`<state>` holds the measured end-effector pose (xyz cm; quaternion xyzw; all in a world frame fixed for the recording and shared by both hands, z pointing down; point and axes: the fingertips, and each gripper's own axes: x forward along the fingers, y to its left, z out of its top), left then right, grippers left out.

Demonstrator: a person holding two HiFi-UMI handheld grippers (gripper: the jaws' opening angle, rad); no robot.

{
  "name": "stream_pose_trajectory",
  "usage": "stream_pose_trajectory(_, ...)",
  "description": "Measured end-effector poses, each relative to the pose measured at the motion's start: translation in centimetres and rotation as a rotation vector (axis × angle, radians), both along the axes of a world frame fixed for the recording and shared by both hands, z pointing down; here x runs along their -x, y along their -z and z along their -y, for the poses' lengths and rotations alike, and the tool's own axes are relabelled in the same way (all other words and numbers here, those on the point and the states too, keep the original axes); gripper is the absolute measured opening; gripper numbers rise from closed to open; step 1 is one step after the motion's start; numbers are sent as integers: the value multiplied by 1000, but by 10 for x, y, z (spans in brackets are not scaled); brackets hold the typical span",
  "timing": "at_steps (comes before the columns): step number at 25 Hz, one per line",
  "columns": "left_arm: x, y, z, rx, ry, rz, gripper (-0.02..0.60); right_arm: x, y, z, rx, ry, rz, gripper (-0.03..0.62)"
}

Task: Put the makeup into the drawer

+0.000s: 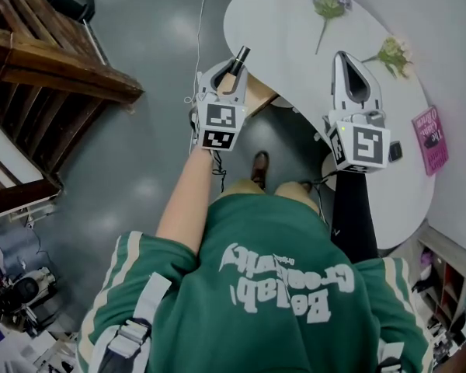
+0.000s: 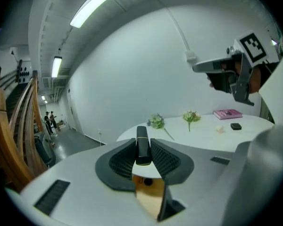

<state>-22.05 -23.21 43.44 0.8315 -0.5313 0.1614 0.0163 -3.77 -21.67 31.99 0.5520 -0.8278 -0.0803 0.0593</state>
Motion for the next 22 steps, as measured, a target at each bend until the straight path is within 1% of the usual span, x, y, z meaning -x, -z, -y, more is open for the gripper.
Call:
stream_pose_trajectory(4, 16, -63, 8, 146, 0, 17, 110, 3, -2, 3, 7, -22, -16, 9)
stream_pose_trajectory(7, 21, -102, 12, 231, -12, 41, 110, 3, -5, 5, 14, -36, -27, 9)
stream_pose_trajectory(13, 15, -177, 18, 398, -79, 119, 110, -2, -13, 5, 38, -63, -52, 9)
stream_pose_trajectory(16, 12, -212, 15, 511, -97, 176, 110, -6, -15, 5, 47, -75, -63, 9)
stream_pose_trajectory(18, 10, -234, 13, 573, -107, 213, 110, -10, -17, 5, 53, -84, -68, 9)
stream_pose_trajectory(22, 5, -270, -1, 701, -126, 248, 112, -18, -20, 5, 62, -100, -76, 9)
